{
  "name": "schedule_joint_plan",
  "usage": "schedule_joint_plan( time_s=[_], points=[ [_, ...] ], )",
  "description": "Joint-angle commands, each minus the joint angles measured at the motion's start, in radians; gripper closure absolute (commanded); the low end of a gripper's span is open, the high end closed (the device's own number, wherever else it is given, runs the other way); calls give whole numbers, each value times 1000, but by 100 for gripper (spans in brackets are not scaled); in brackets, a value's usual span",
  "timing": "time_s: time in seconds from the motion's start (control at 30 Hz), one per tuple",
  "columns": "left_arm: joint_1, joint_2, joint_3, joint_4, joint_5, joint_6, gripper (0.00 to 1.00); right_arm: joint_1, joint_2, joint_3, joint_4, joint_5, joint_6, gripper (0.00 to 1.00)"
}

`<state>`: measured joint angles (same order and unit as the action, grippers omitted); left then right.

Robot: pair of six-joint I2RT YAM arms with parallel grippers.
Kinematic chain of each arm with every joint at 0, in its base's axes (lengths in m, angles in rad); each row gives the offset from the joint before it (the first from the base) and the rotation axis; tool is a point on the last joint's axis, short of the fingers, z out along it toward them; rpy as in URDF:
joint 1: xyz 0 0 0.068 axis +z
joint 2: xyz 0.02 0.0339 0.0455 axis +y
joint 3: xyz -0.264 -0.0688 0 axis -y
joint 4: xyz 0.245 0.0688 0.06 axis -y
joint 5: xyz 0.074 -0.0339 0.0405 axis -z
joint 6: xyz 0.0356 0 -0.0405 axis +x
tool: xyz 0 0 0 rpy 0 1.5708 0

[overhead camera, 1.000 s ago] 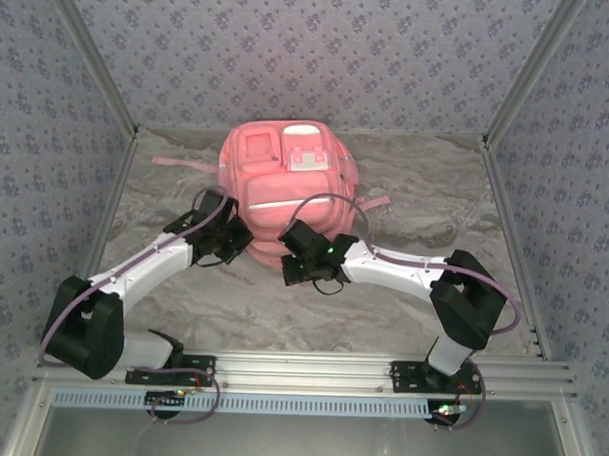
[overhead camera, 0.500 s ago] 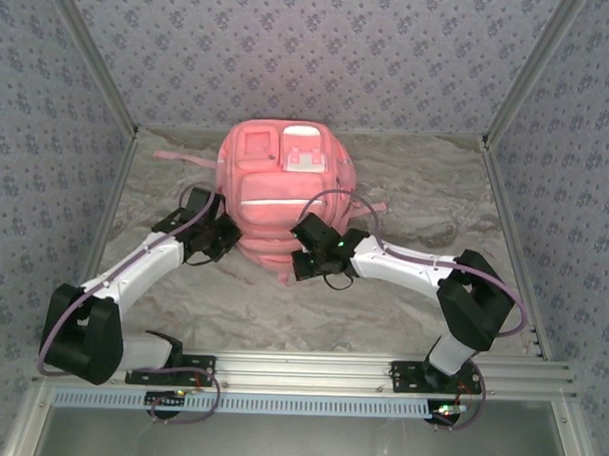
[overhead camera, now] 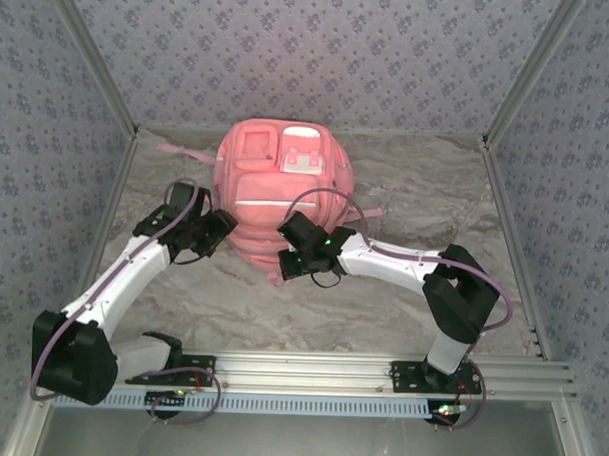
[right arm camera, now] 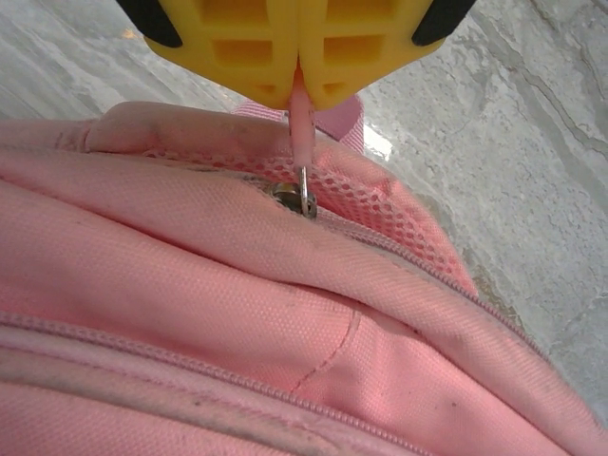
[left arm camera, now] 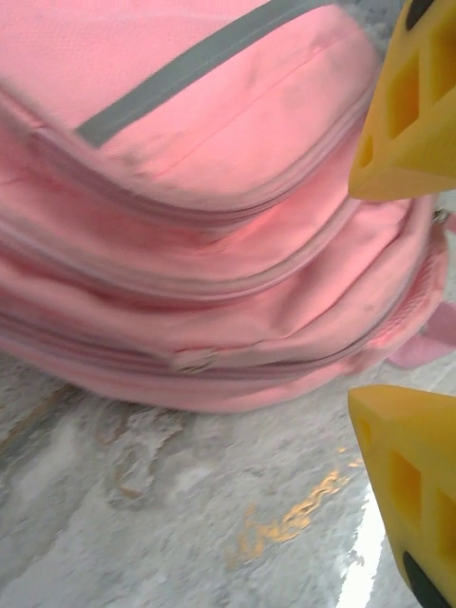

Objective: Pack the student bag

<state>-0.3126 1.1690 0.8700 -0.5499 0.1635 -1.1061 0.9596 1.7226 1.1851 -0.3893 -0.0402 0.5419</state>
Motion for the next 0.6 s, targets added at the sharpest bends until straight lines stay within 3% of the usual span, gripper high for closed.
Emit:
schedule_joint_plan(
  time_s=[0.0,0.27,0.47,0.57],
  points=[
    [-53,-15,-26,-10,50,-112,45,12,8,33,3,0,15,100],
    [-165,134,-4,102,49,-242,42,20,1,33,4,24,21,100],
    [-184,234,-9,168,59,-266,49,23,-1,27,10,36,27,100],
    [-180,248,-5,164,30,-253,59,25,-1,22,13,36,26,100]
  ],
)
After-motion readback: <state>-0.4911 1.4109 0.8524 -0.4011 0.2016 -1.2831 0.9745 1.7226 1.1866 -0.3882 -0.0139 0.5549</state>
